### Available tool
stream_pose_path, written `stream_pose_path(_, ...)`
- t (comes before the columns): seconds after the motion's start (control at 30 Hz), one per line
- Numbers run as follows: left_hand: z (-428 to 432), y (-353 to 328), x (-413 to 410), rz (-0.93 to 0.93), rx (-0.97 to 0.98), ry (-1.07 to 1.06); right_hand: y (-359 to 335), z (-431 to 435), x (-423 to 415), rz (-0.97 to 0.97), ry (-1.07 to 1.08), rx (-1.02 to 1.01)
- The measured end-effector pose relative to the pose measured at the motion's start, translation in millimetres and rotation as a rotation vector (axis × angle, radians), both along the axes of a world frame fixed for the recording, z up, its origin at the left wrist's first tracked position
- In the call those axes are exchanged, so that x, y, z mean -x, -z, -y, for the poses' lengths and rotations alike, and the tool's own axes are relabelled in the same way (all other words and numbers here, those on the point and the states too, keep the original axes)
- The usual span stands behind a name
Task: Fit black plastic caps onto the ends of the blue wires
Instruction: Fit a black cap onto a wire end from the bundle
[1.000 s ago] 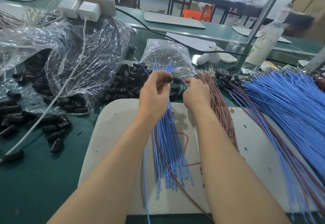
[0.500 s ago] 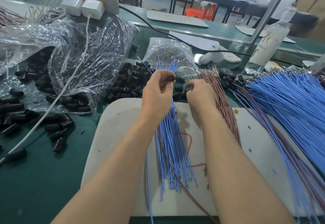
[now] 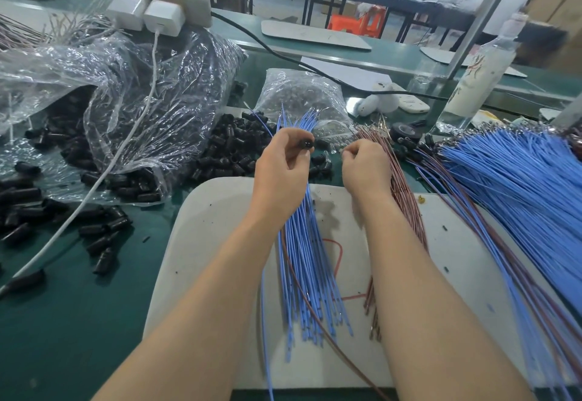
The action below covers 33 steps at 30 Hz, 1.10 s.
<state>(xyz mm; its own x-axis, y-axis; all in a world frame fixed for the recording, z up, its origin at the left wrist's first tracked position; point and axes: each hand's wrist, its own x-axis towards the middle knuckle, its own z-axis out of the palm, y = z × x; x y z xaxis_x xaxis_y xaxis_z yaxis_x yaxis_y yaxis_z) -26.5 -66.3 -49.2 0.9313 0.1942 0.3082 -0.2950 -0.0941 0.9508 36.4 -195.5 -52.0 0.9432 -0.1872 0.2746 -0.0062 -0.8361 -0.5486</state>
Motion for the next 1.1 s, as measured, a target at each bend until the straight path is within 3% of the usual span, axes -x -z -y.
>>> stream_pose_path(0.07,0,1,-1,-0.003,-0.009,0.001,-9,1,5,0.052,-0.018,-0.257)
stream_pose_path(0.17,0,2,-2,-0.001,-0.024,0.004,-27,5,19,0.072,-0.077,-0.809)
stream_pose_path(0.23,1,3,-3,0.006,-0.042,0.007,-30,7,31,0.079,-0.147,-0.925)
stream_pose_path(0.47,1,4,-2,0.027,-0.093,0.017,-22,-14,52,0.075,-0.342,-0.819)
stream_pose_path(0.63,2,5,-2,0.017,-0.094,-0.002,-23,-21,57,0.217,-0.263,-0.539)
stream_pose_path(0.77,3,6,0,0.02,-0.074,-0.002,-23,-24,61,0.204,-0.316,-0.396)
stream_pose_path(0.87,4,8,1,0.042,-0.201,-0.029,-22,-25,62,0.267,-0.299,-0.274)
stream_pose_path(1.0,1,11,1,0.063,-0.472,-0.17,-22,-30,64,0.337,-0.286,-0.282)
stream_pose_path(1.1,-1,9,2,0.048,-0.508,-0.244,-24,-34,66,0.324,-0.314,-0.291)
